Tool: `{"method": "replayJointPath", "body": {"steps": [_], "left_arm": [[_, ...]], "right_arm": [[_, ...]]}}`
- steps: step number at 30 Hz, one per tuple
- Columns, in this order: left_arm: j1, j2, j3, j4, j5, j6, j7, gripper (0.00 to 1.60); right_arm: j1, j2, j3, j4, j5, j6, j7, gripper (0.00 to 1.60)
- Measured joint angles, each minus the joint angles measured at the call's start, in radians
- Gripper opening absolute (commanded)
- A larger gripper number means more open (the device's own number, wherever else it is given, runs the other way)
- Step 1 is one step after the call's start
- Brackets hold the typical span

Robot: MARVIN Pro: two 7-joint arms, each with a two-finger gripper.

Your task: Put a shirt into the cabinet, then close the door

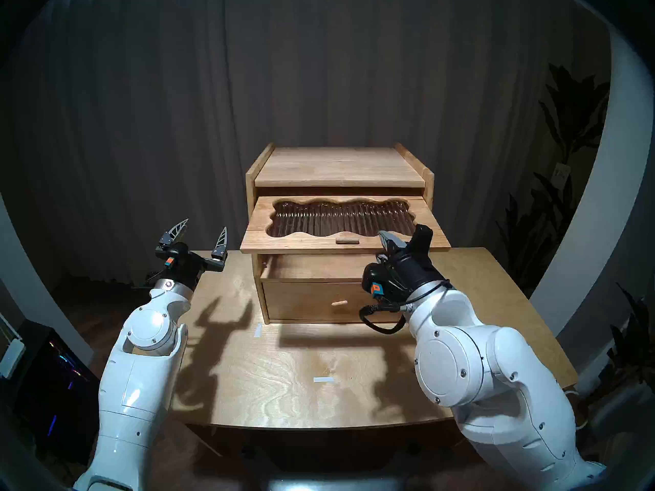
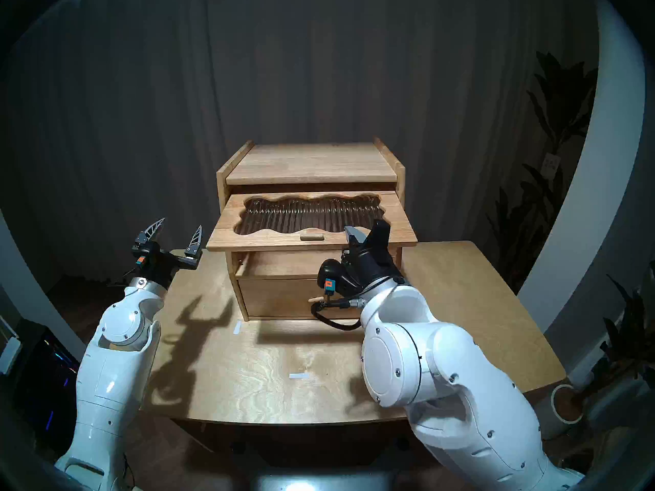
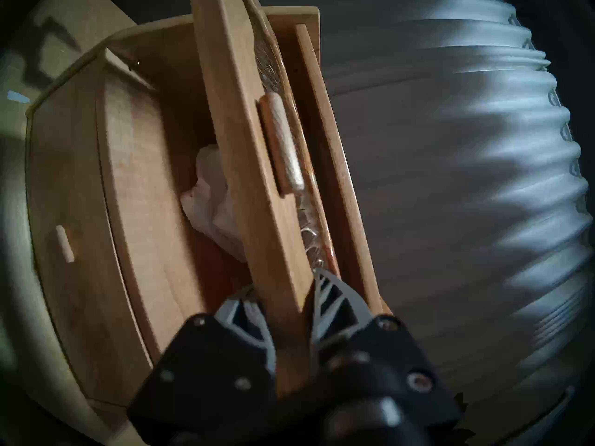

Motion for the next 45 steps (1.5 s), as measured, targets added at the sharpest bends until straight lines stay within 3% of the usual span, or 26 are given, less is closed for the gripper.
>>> {"method": "replayJointPath", "body": {"steps": [5, 7, 12, 18, 25, 30, 45], "left_arm": [[0.0, 0.0, 0.0, 0.0, 0.0, 0.0, 0.0, 1.6], [0.0, 0.0, 0.0, 0.0, 0.0, 0.0, 0.0, 1.6], [0.0, 0.0, 0.0, 0.0, 0.0, 0.0, 0.0, 1.6], [0.0, 0.0, 0.0, 0.0, 0.0, 0.0, 0.0, 1.6], [0.0, 0.0, 0.0, 0.001, 0.0, 0.0, 0.0, 1.6], [0.0, 0.0, 0.0, 0.002, 0.0, 0.0, 0.001, 1.6], [0.0, 0.0, 0.0, 0.005, 0.001, 0.0, 0.002, 1.6]], "right_arm": [[-0.02, -0.011, 0.004, -0.002, 0.028, 0.008, -0.01, 0.0], [-0.03, -0.019, 0.008, -0.005, 0.048, 0.014, -0.013, 1.58], [-0.061, -0.052, 0.029, -0.017, 0.139, 0.045, -0.006, 1.6], [-0.104, -0.119, 0.038, -0.021, 0.337, 0.095, 0.027, 1.6], [-0.112, -0.187, 0.079, -0.022, 0.517, 0.096, 0.014, 1.6], [-0.084, -0.238, 0.146, -0.023, 0.575, 0.068, -0.038, 1.6], [-0.019, -0.35, 0.399, -0.026, 0.651, -0.06, -0.264, 1.6]]}}
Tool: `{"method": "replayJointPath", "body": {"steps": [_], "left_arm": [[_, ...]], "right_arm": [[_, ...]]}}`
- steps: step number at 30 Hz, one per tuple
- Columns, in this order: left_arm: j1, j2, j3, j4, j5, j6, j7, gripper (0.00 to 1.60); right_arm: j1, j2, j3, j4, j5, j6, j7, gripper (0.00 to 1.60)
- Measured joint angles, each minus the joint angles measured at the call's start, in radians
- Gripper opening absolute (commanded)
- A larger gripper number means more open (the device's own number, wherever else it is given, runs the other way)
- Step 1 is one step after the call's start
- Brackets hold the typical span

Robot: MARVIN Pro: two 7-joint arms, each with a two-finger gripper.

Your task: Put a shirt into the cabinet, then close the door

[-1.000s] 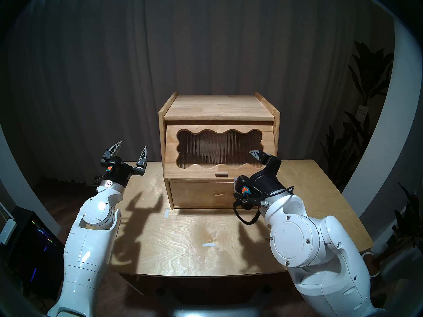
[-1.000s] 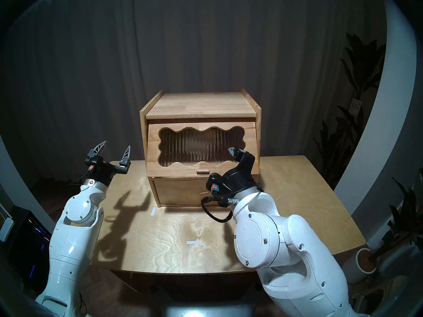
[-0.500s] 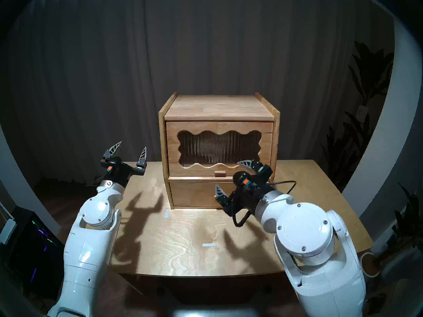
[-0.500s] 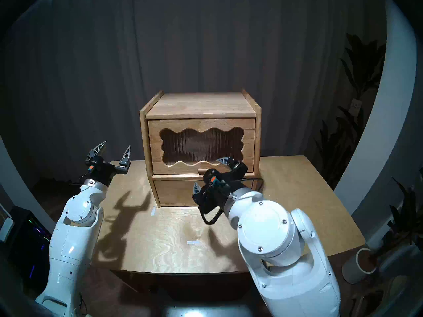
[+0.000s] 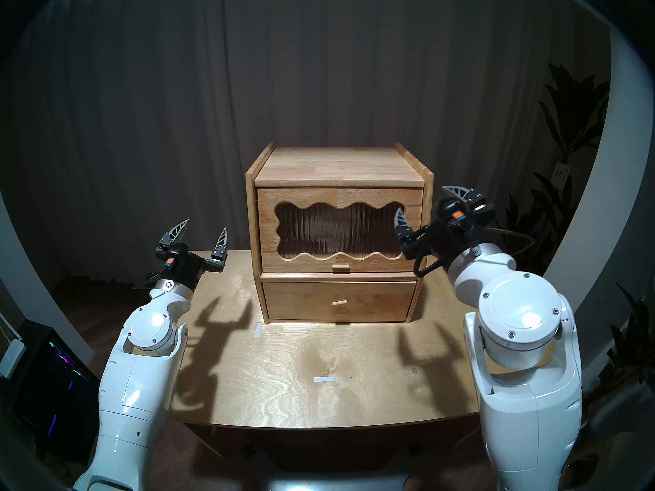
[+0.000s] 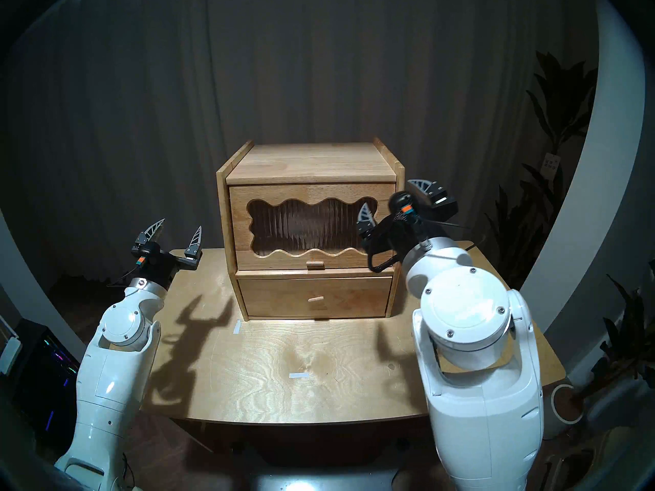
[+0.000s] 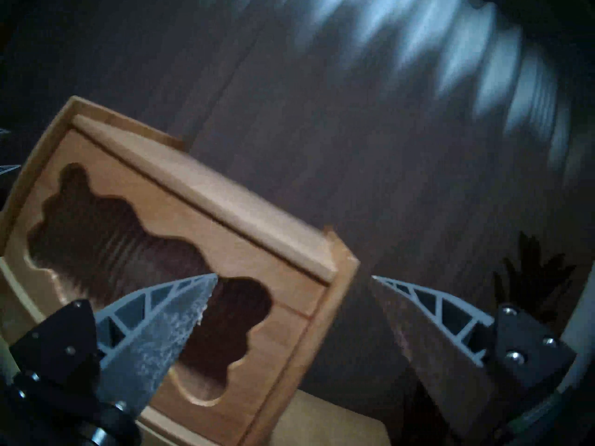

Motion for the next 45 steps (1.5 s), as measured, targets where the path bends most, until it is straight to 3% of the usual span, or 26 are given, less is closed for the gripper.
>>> {"method": "replayJointPath", "body": {"steps": [10, 19, 30, 36, 45], "left_arm": [[0.0, 0.0, 0.0, 0.001, 0.0, 0.0, 0.0, 1.6], [0.0, 0.0, 0.0, 0.001, 0.0, 0.0, 0.001, 1.6], [0.0, 0.0, 0.0, 0.002, 0.001, 0.0, 0.001, 1.6], [0.0, 0.0, 0.0, 0.002, 0.001, 0.0, 0.001, 1.6], [0.0, 0.0, 0.0, 0.001, 0.001, 0.0, 0.001, 1.6]], "right_arm": [[-0.002, -0.067, 0.165, -0.002, 0.084, -0.073, -0.124, 1.6], [-0.049, -0.118, 0.328, 0.02, 0.247, -0.114, -0.186, 1.6], [-0.022, -0.149, 0.526, 0.232, 0.47, -0.169, -0.201, 1.6], [0.035, -0.133, 0.564, 0.341, 0.583, -0.214, -0.162, 1.6], [0.124, -0.071, 0.532, 0.47, 0.713, -0.286, -0.092, 1.6]]}}
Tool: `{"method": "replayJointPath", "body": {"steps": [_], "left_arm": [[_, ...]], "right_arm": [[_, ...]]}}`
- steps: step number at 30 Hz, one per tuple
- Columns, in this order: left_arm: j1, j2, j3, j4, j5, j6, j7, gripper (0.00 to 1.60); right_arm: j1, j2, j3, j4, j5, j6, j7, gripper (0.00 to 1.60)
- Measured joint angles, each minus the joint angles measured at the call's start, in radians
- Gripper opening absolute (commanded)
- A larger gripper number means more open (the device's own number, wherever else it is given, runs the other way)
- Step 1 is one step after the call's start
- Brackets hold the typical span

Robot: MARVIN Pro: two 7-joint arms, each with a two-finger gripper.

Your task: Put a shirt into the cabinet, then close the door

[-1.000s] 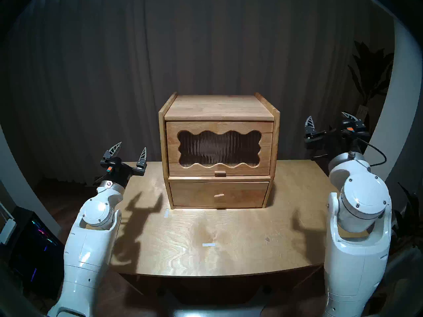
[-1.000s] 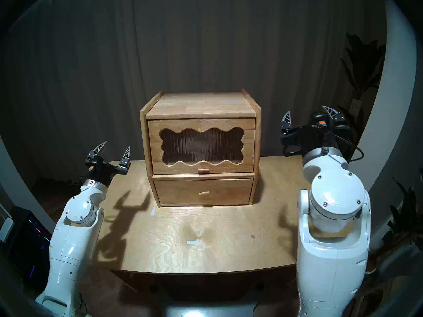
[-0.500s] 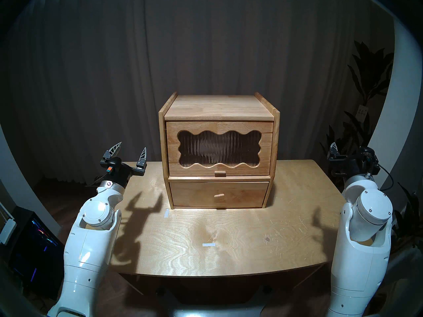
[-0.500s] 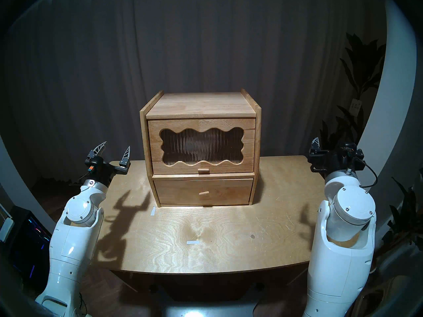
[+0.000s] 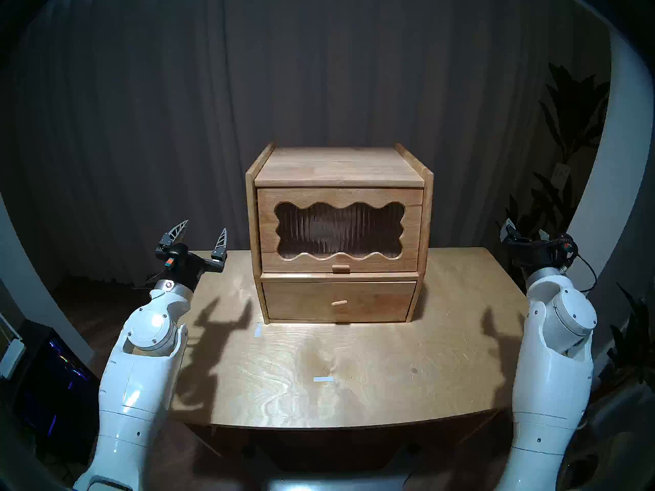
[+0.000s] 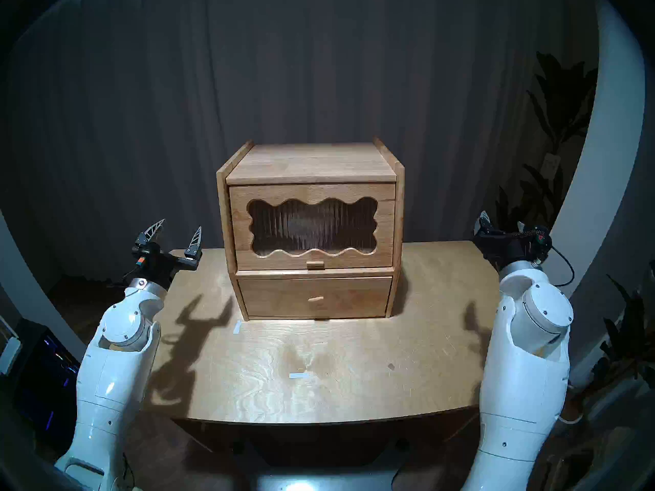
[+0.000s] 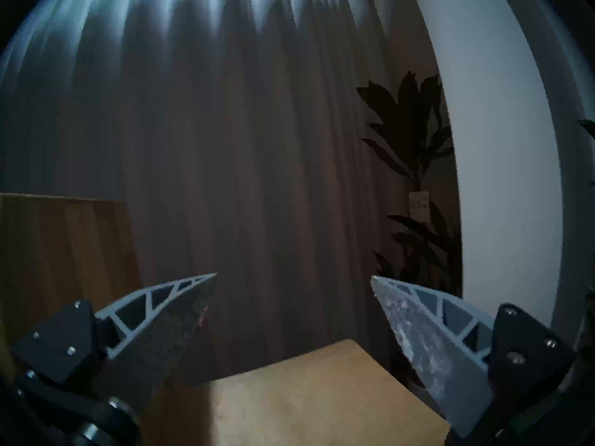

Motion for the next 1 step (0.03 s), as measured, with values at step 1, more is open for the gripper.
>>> {"method": "replayJointPath", "body": {"steps": [1], "left_arm": [[0.0, 0.0, 0.0, 0.0, 0.0, 0.0, 0.0, 1.6]], "right_arm": [[0.012, 0.012, -0.008, 0.02, 0.01, -0.011, 0.009, 1.6]]}}
